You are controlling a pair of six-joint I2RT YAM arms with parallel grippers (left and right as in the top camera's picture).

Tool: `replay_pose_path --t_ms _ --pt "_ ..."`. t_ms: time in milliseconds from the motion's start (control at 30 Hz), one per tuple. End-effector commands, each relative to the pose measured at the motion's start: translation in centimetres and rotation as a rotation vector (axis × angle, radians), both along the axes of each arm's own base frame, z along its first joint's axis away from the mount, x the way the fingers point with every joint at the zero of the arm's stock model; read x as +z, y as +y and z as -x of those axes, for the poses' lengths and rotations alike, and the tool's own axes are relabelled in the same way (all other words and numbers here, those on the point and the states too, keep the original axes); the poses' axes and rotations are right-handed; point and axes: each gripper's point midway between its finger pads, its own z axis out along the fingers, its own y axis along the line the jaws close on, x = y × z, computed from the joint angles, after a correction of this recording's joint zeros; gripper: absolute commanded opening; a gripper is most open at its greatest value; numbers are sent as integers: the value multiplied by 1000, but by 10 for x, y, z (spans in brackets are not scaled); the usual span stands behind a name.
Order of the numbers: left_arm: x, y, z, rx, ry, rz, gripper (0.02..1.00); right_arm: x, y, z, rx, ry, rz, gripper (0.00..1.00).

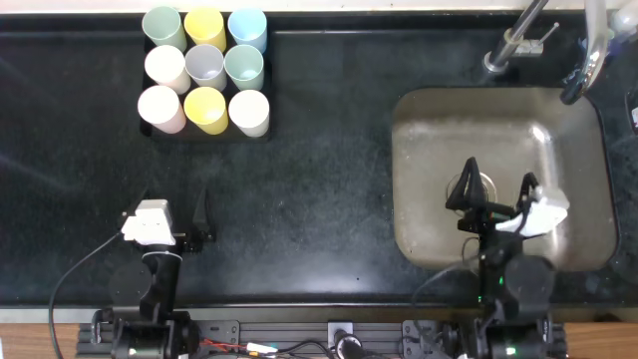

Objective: Store Cups

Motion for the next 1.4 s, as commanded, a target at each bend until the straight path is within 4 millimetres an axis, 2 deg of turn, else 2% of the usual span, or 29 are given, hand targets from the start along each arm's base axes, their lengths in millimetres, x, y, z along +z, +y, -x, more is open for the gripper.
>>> replay_pose_path --t_ms 33,267,467,533,633,667,733,833,1000,1400 --pt "1 -1 1 -10 -4 -16 1000 6 -1 6 -3 -141 3 998" --pt "1 -1 1 -10 -4 -16 1000 12 -2 10 -4 -322 -8 996" --pt "1 -1 1 -10 -4 -16 1000 0 -1 7 -4 -289 -6 998" --pt "1 -1 1 -10 -4 -16 1000 -17 -1 3 -4 -219 -2 996" --pt "1 -1 1 -10 -4 -16 1000 -63 -9 1 -36 -31 10 996" --pt "1 -1 1 -10 -4 -16 1000 -63 -11 2 -42 -29 18 996" --pt "1 -1 1 -10 -4 -16 1000 -52 -16 4 -57 -77 17 998" --pt "1 -1 1 -10 -4 -16 1000 -63 -21 4 -78 -31 18 998" --pt "1 -1 1 -10 -4 -16 1000 -62 -14 3 -44 -35 18 998" --pt "1 -1 1 -10 -4 -16 1000 -62 -14 3 -44 -36 18 998"
